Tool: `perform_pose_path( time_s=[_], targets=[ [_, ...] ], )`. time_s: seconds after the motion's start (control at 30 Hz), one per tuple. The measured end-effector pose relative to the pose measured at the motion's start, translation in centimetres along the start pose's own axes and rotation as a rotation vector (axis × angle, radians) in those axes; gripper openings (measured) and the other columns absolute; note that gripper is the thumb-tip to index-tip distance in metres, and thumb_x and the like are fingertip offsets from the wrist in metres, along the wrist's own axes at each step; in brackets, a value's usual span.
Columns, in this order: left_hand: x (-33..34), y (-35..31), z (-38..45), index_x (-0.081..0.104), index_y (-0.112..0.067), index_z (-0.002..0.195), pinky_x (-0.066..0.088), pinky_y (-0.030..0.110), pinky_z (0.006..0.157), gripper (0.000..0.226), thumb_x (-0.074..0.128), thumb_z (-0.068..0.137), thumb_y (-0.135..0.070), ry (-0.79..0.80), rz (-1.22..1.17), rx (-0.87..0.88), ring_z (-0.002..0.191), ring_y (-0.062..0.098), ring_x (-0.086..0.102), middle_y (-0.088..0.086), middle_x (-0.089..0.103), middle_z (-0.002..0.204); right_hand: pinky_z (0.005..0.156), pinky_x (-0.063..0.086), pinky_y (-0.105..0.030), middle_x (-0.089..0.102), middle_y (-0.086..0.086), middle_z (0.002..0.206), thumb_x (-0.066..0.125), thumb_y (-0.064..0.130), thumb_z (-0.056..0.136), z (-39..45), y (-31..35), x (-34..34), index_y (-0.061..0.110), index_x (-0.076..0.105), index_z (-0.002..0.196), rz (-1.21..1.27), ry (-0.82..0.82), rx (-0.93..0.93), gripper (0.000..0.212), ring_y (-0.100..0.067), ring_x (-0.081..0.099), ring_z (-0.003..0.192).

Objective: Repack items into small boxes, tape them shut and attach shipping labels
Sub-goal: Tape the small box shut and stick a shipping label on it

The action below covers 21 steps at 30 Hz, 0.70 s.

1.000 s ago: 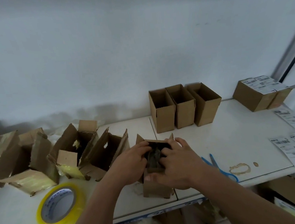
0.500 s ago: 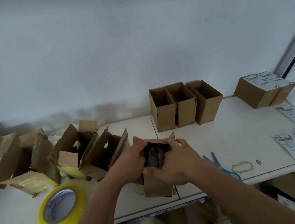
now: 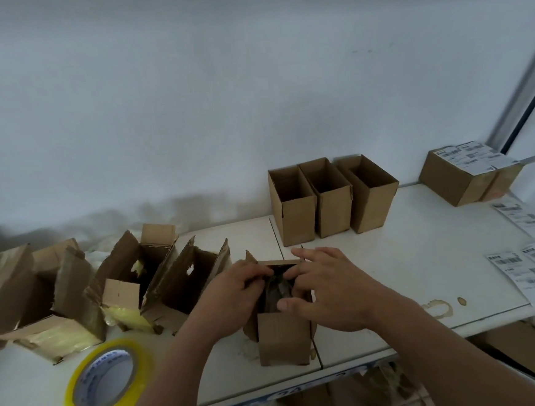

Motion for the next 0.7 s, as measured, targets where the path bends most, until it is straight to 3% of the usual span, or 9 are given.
perform_pose_path(
  time_s=[0.1,0.17,0.23,0.37,0.5,0.6,0.7],
  targets=[
    [0.3,-0.4,0.1,0.041,-0.040,0.142,0.043,0.024,0.102,0.044,0.050,0.100,-0.035,-0.016,0.067,0.090,0.127,0.004,0.040,-0.020,0.029,0.147,0.117,0.006,-0.031,0.045,0.017,0.146,0.037,0.064,0.094,-0.5,-0.4,0.0,0.029,0.068,0.099,0.036,-0.014,0.035,0.047,-0.007,0.012,0.147],
    [0.8,-0.6,0.1,0.029,-0.043,0.148,0.033,0.035,0.114,0.057,0.052,0.097,-0.045,0.068,0.103,0.087,0.139,0.007,0.024,-0.022,0.015,0.157,0.117,0.006,-0.032,0.040,0.017,0.150,0.039,0.065,0.093,-0.8,-0.8,0.2,0.031,0.065,0.100,0.050,-0.018,0.058,0.043,-0.008,0.011,0.148],
    [1.1,-0.4,0.0,0.021,-0.046,0.150,0.027,0.039,0.117,0.067,0.052,0.092,-0.058,0.173,0.155,0.071,0.143,0.009,0.018,-0.023,0.011,0.159,0.118,0.006,-0.032,0.035,0.019,0.153,0.040,0.067,0.092,-1.1,-1.3,0.5,0.034,0.063,0.105,0.067,-0.025,0.082,0.042,-0.008,0.009,0.148],
    [1.1,-0.3,0.1,0.017,-0.046,0.151,0.032,0.040,0.113,0.085,0.057,0.080,-0.071,0.221,0.268,0.058,0.139,0.011,0.024,-0.020,0.015,0.158,0.118,0.010,-0.031,0.031,0.019,0.155,0.043,0.065,0.092,-1.7,-1.9,0.8,0.038,0.057,0.121,0.145,-0.022,0.116,0.042,-0.006,0.013,0.147],
    [1.0,-0.7,0.0,0.020,-0.037,0.153,0.032,0.038,0.114,0.092,0.068,0.078,-0.062,0.219,0.341,0.024,0.140,0.013,0.025,-0.017,0.018,0.158,0.116,0.026,-0.030,0.022,0.019,0.157,0.047,0.063,0.092,-1.9,-1.7,1.2,0.037,0.041,0.142,0.243,-0.023,0.116,0.057,-0.005,0.027,0.141],
    [1.1,-0.7,0.1,0.020,-0.038,0.151,0.034,0.040,0.114,0.093,0.074,0.077,-0.053,0.209,0.242,0.040,0.138,0.014,0.031,-0.014,0.024,0.157,0.118,0.027,-0.032,0.011,0.021,0.160,0.048,0.061,0.093,-1.7,-1.7,1.8,0.042,0.024,0.149,0.322,-0.042,0.099,0.064,-0.006,0.022,0.144],
    [1.1,-0.6,0.2,0.009,-0.039,0.153,0.032,0.041,0.117,0.101,0.077,0.079,-0.042,0.172,0.106,0.034,0.143,0.015,0.026,-0.016,0.009,0.160,0.114,0.033,-0.029,0.011,0.020,0.160,0.049,0.059,0.093,-1.6,-2.1,2.3,0.042,0.011,0.151,0.424,-0.083,0.123,0.071,-0.007,0.027,0.144]
  ],
)
Point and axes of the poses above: each hand's wrist, its own z-axis towards the middle knuckle, its own x-axis out of the palm, y = z × x, the point moved 3 cm from there along z, towards the middle knuckle
